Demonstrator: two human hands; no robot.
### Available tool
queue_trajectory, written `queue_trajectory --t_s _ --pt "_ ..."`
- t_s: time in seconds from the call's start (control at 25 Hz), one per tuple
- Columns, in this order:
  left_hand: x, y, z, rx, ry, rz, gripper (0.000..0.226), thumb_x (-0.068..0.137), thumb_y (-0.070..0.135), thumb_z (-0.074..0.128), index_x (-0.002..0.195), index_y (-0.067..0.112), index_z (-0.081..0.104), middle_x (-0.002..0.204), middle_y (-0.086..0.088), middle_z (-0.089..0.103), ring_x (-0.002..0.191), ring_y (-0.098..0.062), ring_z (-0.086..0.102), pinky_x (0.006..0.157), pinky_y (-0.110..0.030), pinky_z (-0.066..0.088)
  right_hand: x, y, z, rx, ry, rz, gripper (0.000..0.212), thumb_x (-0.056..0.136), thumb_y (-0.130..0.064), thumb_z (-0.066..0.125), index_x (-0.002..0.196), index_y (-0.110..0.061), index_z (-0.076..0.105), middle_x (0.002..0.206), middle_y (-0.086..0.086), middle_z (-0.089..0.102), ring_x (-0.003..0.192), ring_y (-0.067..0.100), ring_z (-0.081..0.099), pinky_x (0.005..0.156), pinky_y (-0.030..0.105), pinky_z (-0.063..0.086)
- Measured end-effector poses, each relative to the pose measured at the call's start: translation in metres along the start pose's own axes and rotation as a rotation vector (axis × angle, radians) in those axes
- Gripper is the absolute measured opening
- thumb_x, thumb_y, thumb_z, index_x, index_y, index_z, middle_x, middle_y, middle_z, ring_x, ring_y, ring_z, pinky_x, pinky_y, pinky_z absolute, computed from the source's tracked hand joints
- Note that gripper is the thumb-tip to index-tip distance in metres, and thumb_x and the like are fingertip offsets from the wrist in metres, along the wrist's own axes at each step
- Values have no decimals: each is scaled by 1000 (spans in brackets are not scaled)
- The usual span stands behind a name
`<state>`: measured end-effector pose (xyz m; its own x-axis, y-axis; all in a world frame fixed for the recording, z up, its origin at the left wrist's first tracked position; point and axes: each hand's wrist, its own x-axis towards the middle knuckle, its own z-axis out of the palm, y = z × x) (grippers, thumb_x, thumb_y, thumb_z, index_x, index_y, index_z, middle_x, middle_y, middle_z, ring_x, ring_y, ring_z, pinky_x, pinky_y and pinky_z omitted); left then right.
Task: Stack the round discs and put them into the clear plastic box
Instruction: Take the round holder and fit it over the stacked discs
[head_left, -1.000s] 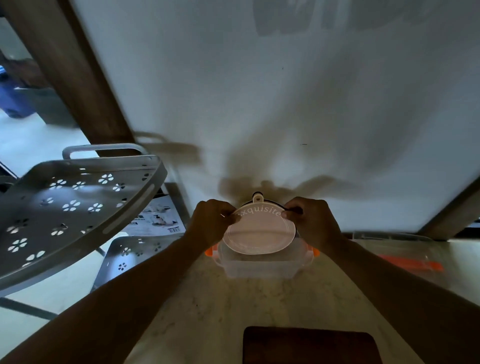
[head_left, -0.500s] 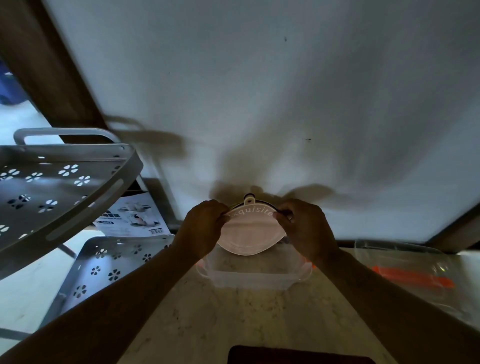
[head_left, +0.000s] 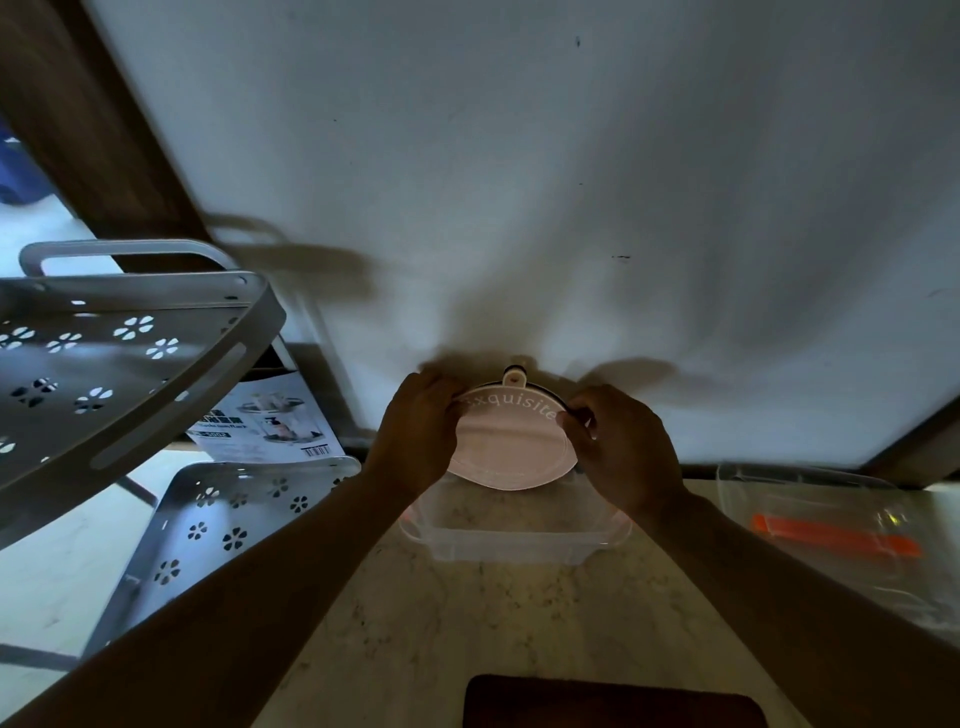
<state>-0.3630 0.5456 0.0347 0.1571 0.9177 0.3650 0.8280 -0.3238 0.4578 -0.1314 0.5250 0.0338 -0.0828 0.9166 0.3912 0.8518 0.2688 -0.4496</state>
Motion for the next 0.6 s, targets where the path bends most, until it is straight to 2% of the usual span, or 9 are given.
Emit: queue_trajectory --t_s 0.32,0.44,0.6 --pt "-5 -2 1 3 33 42 11 91 5 63 99 5 68 94 -15 70 84 -32 63 76 -41 54 7 4 4 24 -4 -36 10 88 -21 68 93 -12 68 87 4 66 82 24 58 71 36 47" --pt "-5 -1 2 1 34 42 9 90 5 63 97 5 69 92 -14 70 81 -31 64 73 -41 55 6 4 5 24 11 -59 9 89 -18 67 94 -10 67 90 6 64 82 24 57 70 34 45" --pt "-8 -4 2 9 41 51 10 90 4 63 97 6 70 91 -13 70 80 -29 64 72 -33 48 8 3 5 40 25 -73 9 90 -15 66 97 -8 66 93 8 63 84 24 56 72 30 42"
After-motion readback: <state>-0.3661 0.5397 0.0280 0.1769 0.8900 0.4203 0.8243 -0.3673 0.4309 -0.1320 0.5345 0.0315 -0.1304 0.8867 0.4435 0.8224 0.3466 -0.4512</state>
